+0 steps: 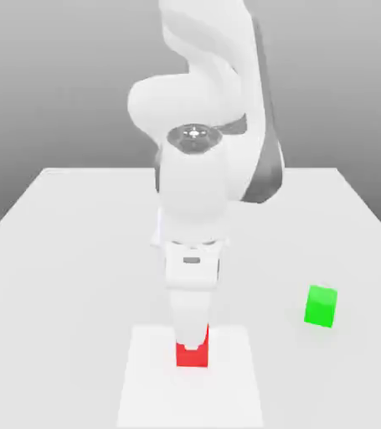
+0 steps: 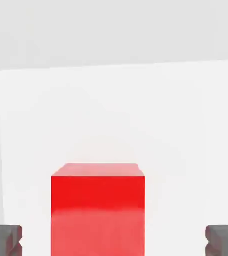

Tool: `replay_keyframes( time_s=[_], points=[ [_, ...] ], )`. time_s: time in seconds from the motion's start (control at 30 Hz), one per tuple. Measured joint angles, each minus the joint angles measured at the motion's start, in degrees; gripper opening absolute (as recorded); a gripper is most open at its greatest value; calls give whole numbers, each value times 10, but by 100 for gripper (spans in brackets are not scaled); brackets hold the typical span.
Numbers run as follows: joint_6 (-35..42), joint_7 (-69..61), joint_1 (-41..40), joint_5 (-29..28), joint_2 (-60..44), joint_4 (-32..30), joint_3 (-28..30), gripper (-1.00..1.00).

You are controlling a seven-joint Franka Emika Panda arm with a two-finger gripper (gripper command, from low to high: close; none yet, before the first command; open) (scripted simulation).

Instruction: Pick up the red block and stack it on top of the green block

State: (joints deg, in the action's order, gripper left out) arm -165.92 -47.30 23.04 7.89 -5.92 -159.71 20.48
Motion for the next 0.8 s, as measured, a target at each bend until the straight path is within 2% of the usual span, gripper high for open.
replay_keyframes(
  time_s=[0.23, 0.27, 0.5, 0.8],
  points=[
    [-59, -69, -71, 96, -75, 9, -94, 0],
    [-64, -74, -78, 103, -81, 9, -103, -100],
    [-62, -74, -77, 103, -80, 9, -102, -100],
    [8, 18, -33, -25, 10, -2, -27, -100]
  ],
)
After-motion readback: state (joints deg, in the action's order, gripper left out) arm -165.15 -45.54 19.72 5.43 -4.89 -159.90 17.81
